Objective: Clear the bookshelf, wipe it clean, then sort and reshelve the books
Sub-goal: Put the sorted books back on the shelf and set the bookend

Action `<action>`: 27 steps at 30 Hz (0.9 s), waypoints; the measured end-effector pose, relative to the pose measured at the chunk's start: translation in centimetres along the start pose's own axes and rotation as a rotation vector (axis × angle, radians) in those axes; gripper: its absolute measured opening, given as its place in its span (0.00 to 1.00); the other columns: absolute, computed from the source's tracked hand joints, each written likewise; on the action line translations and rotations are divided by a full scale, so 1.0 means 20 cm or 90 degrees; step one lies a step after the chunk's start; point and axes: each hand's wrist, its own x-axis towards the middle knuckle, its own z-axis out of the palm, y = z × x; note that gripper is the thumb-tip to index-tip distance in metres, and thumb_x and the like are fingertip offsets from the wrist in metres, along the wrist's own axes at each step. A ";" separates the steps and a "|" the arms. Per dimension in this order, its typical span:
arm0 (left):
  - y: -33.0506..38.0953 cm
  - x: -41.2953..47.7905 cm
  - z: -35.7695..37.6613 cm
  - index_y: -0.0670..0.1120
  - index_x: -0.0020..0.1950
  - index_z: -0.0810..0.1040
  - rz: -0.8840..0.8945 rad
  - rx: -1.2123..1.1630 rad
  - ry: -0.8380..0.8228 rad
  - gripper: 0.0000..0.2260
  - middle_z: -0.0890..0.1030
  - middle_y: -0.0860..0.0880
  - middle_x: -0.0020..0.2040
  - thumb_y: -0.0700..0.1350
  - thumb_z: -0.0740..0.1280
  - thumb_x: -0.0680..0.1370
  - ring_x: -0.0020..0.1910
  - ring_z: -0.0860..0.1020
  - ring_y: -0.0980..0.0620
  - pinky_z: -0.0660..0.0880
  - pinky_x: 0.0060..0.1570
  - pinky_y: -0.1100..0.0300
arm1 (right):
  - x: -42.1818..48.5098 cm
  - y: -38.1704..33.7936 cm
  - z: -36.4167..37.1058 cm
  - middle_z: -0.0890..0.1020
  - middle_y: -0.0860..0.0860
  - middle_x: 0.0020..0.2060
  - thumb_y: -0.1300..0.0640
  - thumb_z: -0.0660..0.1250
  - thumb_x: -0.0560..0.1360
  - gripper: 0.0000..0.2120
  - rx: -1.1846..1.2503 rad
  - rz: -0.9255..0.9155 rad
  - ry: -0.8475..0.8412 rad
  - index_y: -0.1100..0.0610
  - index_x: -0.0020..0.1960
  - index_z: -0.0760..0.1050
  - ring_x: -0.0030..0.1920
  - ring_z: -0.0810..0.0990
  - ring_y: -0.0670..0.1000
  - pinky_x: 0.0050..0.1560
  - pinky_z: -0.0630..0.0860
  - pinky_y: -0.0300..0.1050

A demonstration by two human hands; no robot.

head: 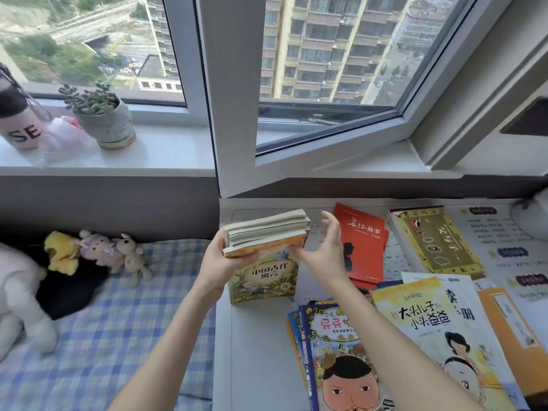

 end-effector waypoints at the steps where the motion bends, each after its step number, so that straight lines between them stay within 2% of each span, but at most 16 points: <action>1: 0.00 -0.01 -0.01 0.49 0.53 0.77 -0.008 -0.016 0.002 0.29 0.84 0.52 0.47 0.47 0.79 0.54 0.49 0.82 0.53 0.78 0.44 0.61 | 0.00 -0.01 0.00 0.68 0.46 0.63 0.54 0.79 0.66 0.44 0.069 0.066 -0.094 0.51 0.73 0.57 0.64 0.68 0.48 0.62 0.68 0.46; 3: -0.01 -0.03 -0.01 0.48 0.51 0.76 -0.017 -0.035 -0.005 0.29 0.84 0.52 0.46 0.45 0.79 0.53 0.49 0.82 0.53 0.78 0.42 0.63 | -0.03 -0.02 0.01 0.74 0.47 0.60 0.65 0.76 0.68 0.37 0.160 0.124 -0.245 0.51 0.69 0.60 0.63 0.73 0.51 0.59 0.73 0.44; 5: -0.03 -0.05 -0.01 0.48 0.50 0.75 -0.012 -0.051 0.006 0.28 0.84 0.51 0.46 0.44 0.79 0.52 0.47 0.82 0.53 0.78 0.41 0.62 | -0.08 -0.04 0.05 0.78 0.46 0.53 0.70 0.72 0.70 0.31 0.180 0.121 -0.239 0.45 0.61 0.63 0.57 0.77 0.46 0.57 0.77 0.44; 8: -0.04 -0.08 -0.01 0.47 0.46 0.74 0.021 -0.075 0.032 0.26 0.83 0.50 0.43 0.41 0.79 0.52 0.45 0.81 0.52 0.79 0.41 0.60 | -0.11 -0.02 0.06 0.78 0.43 0.50 0.70 0.70 0.72 0.26 0.211 0.087 -0.206 0.43 0.53 0.65 0.51 0.77 0.39 0.47 0.77 0.33; 10: -0.06 -0.08 -0.02 0.47 0.48 0.75 0.031 -0.059 0.018 0.25 0.83 0.49 0.45 0.40 0.79 0.54 0.47 0.81 0.52 0.79 0.43 0.60 | -0.11 0.00 0.05 0.79 0.43 0.51 0.70 0.71 0.72 0.27 0.218 0.081 -0.218 0.42 0.54 0.65 0.52 0.77 0.38 0.47 0.77 0.34; 13: -0.09 -0.08 0.01 0.46 0.58 0.76 0.001 -0.019 0.003 0.31 0.83 0.48 0.53 0.47 0.79 0.56 0.53 0.81 0.49 0.78 0.47 0.57 | -0.11 0.02 0.06 0.79 0.43 0.52 0.68 0.72 0.71 0.28 0.173 0.096 -0.224 0.44 0.59 0.64 0.53 0.77 0.39 0.55 0.78 0.41; 16: -0.08 -0.06 0.09 0.54 0.53 0.77 0.007 0.050 0.126 0.25 0.84 0.54 0.50 0.52 0.79 0.58 0.51 0.82 0.55 0.77 0.48 0.56 | -0.07 0.00 0.07 0.81 0.46 0.52 0.66 0.73 0.70 0.27 0.166 0.108 -0.181 0.52 0.63 0.66 0.54 0.79 0.43 0.60 0.76 0.48; 18: -0.05 -0.01 0.12 0.53 0.52 0.77 -0.004 0.087 0.201 0.24 0.83 0.54 0.48 0.56 0.80 0.61 0.49 0.82 0.54 0.78 0.48 0.53 | -0.05 -0.04 0.06 0.80 0.47 0.52 0.62 0.73 0.71 0.24 0.154 0.112 -0.148 0.53 0.63 0.67 0.54 0.79 0.46 0.61 0.75 0.50; 20: -0.03 0.10 0.10 0.48 0.53 0.77 -0.070 0.108 0.206 0.25 0.84 0.51 0.47 0.59 0.79 0.63 0.47 0.83 0.51 0.80 0.49 0.48 | -0.03 -0.08 0.04 0.78 0.48 0.59 0.57 0.72 0.73 0.27 0.100 0.109 -0.130 0.53 0.68 0.65 0.59 0.77 0.49 0.62 0.73 0.49; 22: -0.04 0.21 0.09 0.47 0.52 0.80 -0.163 0.164 0.152 0.31 0.85 0.49 0.46 0.65 0.78 0.58 0.44 0.84 0.49 0.81 0.48 0.46 | -0.04 -0.07 -0.02 0.74 0.50 0.65 0.55 0.69 0.75 0.29 -0.005 0.108 -0.107 0.55 0.73 0.62 0.64 0.74 0.52 0.62 0.71 0.48; 24: -0.07 0.30 0.07 0.46 0.49 0.82 -0.228 0.277 0.137 0.33 0.85 0.48 0.41 0.69 0.75 0.55 0.41 0.84 0.47 0.81 0.47 0.47 | -0.08 -0.02 -0.12 0.73 0.52 0.66 0.55 0.68 0.76 0.26 -0.107 0.095 -0.052 0.55 0.72 0.65 0.64 0.74 0.54 0.62 0.72 0.50; 27: -0.15 0.40 0.05 0.42 0.46 0.81 -0.298 0.405 0.150 0.31 0.84 0.44 0.41 0.69 0.74 0.61 0.40 0.83 0.44 0.81 0.47 0.47 | -0.20 0.13 -0.35 0.75 0.51 0.64 0.56 0.67 0.76 0.22 -0.255 0.108 0.054 0.55 0.69 0.69 0.61 0.75 0.53 0.59 0.73 0.47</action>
